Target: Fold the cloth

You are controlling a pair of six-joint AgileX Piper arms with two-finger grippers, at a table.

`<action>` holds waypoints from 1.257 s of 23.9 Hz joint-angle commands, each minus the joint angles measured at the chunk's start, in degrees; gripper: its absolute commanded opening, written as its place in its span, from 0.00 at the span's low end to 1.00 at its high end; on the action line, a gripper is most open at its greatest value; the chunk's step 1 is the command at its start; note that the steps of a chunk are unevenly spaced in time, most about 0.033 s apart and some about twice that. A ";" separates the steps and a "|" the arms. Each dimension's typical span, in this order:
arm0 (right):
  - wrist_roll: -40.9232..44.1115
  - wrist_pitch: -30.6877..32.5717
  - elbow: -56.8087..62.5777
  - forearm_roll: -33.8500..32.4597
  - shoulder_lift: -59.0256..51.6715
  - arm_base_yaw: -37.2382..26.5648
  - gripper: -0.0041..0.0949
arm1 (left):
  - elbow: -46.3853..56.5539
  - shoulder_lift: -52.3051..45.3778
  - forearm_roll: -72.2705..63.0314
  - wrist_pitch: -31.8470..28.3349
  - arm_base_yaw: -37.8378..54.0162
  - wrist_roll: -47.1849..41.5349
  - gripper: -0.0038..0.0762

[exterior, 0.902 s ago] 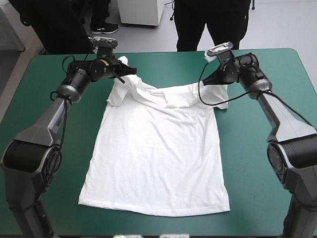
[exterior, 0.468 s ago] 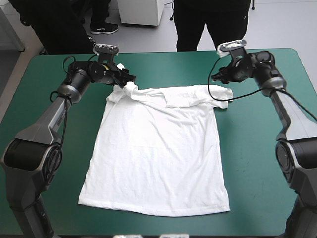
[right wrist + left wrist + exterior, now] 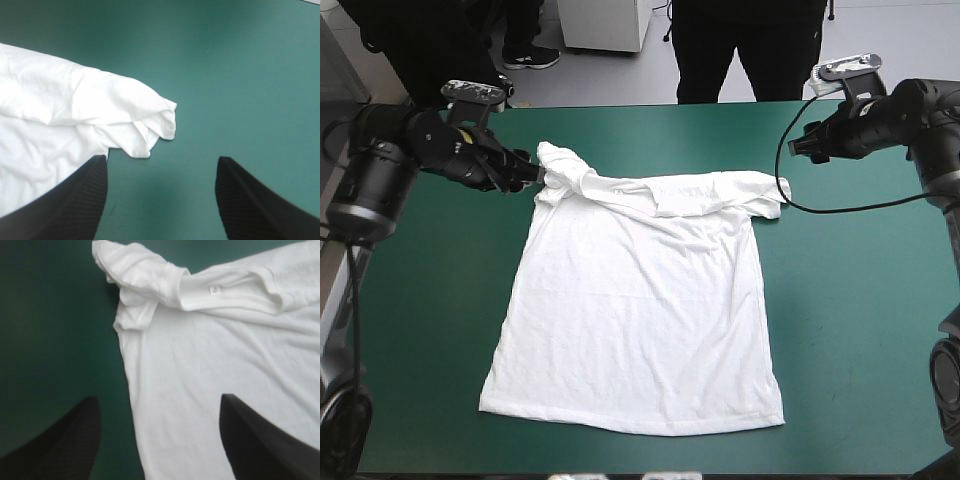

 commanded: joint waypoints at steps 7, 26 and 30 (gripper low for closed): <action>-0.70 0.24 10.48 0.62 -16.33 -0.11 0.64 | 18.71 -21.38 2.23 4.67 -1.36 -4.59 0.66; -0.28 -0.50 27.70 -4.11 -32.61 8.74 0.64 | 67.10 -31.73 0.37 -8.34 -3.09 -11.14 0.66; -0.28 0.76 27.70 -5.65 -32.61 12.19 0.64 | 68.87 -30.14 0.60 -13.46 -3.09 -12.25 0.65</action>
